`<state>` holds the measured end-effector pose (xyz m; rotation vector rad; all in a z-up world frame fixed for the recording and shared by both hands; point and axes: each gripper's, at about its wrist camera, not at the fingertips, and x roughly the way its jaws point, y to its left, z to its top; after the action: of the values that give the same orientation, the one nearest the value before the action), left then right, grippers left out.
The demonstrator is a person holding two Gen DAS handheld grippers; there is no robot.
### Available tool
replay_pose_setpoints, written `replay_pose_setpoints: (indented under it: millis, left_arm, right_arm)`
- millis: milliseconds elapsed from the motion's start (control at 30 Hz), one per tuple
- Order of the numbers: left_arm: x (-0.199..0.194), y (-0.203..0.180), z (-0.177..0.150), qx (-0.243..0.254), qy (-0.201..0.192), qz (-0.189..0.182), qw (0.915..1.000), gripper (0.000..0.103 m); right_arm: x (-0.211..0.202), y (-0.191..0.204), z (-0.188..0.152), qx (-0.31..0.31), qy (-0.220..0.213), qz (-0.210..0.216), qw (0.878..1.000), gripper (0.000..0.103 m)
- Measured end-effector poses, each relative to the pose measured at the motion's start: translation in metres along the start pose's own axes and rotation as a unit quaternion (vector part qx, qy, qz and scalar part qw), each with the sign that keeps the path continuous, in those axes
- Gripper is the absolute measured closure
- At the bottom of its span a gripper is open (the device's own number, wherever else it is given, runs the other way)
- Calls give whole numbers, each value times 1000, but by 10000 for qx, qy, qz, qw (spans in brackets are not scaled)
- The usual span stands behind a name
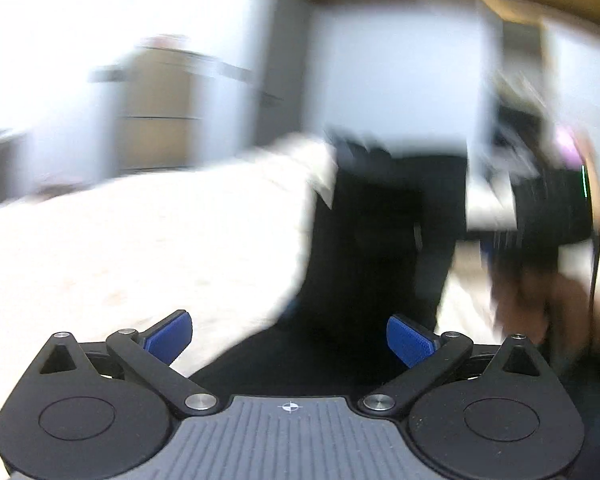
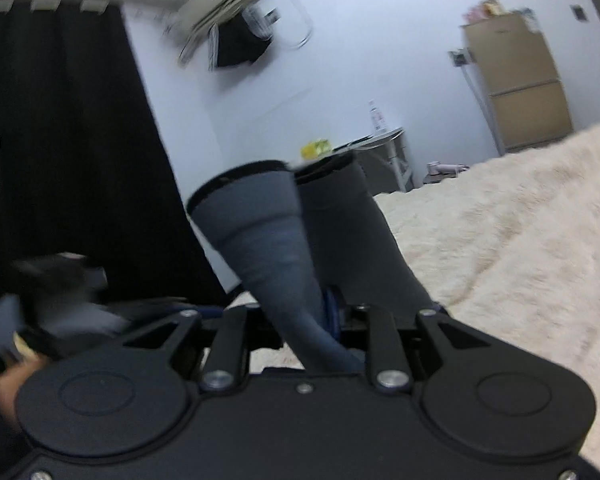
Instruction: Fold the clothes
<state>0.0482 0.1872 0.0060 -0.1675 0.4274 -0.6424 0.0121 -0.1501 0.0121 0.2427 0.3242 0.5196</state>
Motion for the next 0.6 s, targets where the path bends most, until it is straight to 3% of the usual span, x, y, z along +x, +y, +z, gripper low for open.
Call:
replay_pose_setpoints:
  millis: [67,133,167,200,233,267,333,400,500,600]
  left_arm:
    - [-41,27,-17,-1165,-425,440,9913,0]
    - [-82,58,-55,-2633,-1137,313,9575,0]
    - [-87,64,-63,-2859,-1258,203,9497,0]
    - [-93,75,-79,-3237,-1456,2,9349,0]
    - [-95,82,-87,-3480,-1499,8,9254,0]
    - [-95,86,-86,-3528,-1424,113,9247,0]
    - [-92,90,-77,-3336,-1307,188,9334,0]
    - [-77,99,-69,-3232,-1187,184,9387,0]
    - [-61,98,-63,-2976,-968,-138,9497,0]
    - [-47,77,-69,-2628,-637,-357,9621,0]
  right_arm:
    - [38,30,-16,-306,532,-128,9980,64]
    - [72,56,-44,-738,1094,-284,9908,55]
    - [90,72,-72,-1131,1493,-385,9815,53]
    - [109,89,-99,-1521,1888,-485,9690,50]
    - [115,100,-116,-1822,1998,-581,9610,49]
    - [107,107,-119,-2071,1884,-655,9578,49]
    - [86,122,-117,-2473,1695,-712,9513,50]
    - [57,128,-100,-2612,1444,-501,9531,49]
    - [13,120,-68,-2646,1221,-59,9566,46]
    - [-12,87,-38,-2393,1113,-283,9641,47]
